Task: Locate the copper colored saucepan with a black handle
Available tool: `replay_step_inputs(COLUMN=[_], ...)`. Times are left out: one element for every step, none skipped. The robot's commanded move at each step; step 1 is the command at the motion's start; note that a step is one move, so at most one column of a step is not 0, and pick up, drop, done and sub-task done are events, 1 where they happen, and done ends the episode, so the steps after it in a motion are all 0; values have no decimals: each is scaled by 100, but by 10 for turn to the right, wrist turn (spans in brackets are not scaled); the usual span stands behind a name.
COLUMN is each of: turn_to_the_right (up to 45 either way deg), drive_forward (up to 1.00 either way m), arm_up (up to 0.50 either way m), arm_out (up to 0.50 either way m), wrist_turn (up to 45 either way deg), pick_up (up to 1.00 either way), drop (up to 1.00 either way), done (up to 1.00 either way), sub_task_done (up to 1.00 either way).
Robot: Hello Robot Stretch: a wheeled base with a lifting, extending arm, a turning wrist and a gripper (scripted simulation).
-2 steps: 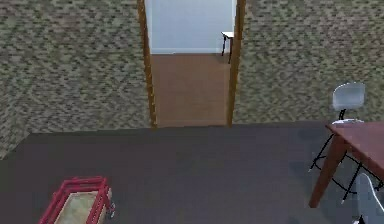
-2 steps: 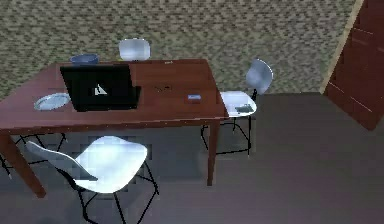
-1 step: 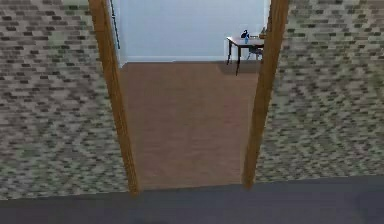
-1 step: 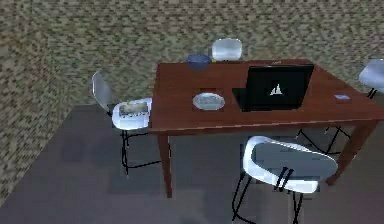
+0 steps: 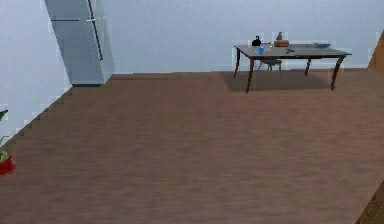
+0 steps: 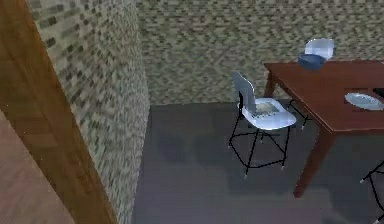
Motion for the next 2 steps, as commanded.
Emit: replay_step_inputs(turn_to_the_right=[-120,0], drive_forward=[0,10], arm_up=[0,0], arm_out=[0,0], wrist_turn=[0,0], pick_up=[0,0], drop=[0,0], done=[0,0], sub_task_done=[0,0])
